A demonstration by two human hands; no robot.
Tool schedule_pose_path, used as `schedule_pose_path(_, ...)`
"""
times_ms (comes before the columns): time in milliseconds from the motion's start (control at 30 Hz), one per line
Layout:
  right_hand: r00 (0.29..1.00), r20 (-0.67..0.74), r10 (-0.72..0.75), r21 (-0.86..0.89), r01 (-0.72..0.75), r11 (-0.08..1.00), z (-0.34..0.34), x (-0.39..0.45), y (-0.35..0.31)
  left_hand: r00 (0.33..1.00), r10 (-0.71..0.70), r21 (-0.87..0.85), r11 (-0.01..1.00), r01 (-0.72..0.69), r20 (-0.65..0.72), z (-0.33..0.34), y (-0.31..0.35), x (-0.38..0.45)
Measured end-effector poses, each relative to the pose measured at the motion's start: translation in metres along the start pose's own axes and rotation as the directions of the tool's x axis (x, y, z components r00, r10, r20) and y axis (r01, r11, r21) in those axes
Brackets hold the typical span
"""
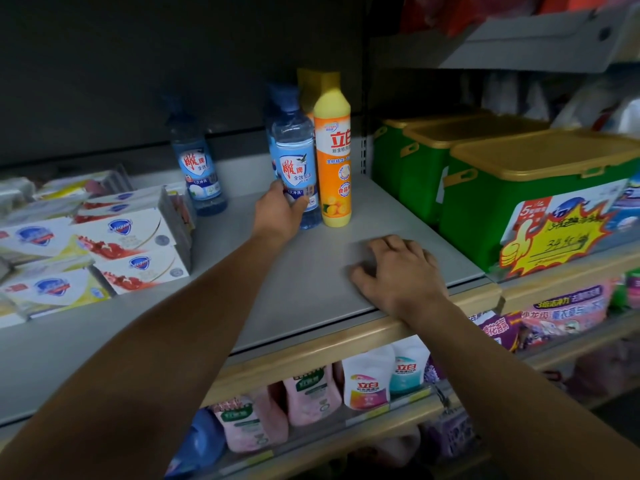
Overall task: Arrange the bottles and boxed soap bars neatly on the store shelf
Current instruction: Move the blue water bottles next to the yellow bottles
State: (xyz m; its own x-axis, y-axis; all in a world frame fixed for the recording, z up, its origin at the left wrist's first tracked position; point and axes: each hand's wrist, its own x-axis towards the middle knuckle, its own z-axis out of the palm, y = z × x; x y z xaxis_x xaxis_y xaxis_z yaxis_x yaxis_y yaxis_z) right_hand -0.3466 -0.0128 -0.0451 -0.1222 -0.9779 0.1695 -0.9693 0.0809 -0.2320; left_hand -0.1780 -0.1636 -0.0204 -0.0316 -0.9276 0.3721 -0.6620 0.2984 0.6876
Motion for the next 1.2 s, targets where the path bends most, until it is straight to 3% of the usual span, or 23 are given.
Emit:
schedule_pose_path(200, 1.000, 0.008, 0.010, 0.006, -0.010, 1.000, 0.000, 0.002, 0.001, 0.996, -0.014, 0.149, 0.989, 0.000, 0.091, -0.023, -0.015, -0.026)
schedule_pose_path(367, 1.000, 0.006, 0.014, 0.001, -0.014, 1.000, -0.001, 0.001, 0.000, 0.967, 0.105, 0.318, 0.931, -0.178, 0.234, -0.064, -0.040, -0.079)
schedule_pose_path(533, 0.997, -0.075, -0.004, -0.087, -0.003, 0.996, -0.006, -0.004, -0.018, 0.922, 0.172, 0.346, 0.890, -0.296, 0.347, -0.115, -0.059, -0.120)
schedule_pose_path(667, 0.994, -0.055, -0.093, 0.137, 0.100, 0.986, -0.003, 0.001, -0.060, 0.919, 0.134, 0.400, 0.870, -0.289, 0.371, -0.155, -0.079, -0.139)
schedule_pose_path(867, 0.967, -0.076, -0.244, 0.398, 0.254, 0.882, 0.003, 0.041, -0.148, 0.944, 0.056, 0.423, 0.884, -0.199, 0.327, -0.202, -0.117, -0.154)
schedule_pose_path(1200, 0.977, -0.169, -0.129, 0.552, 0.202, 0.809, -0.005, 0.156, -0.246, 0.970, 0.082, 0.383, 0.909, -0.166, 0.228, -0.211, -0.139, -0.152)
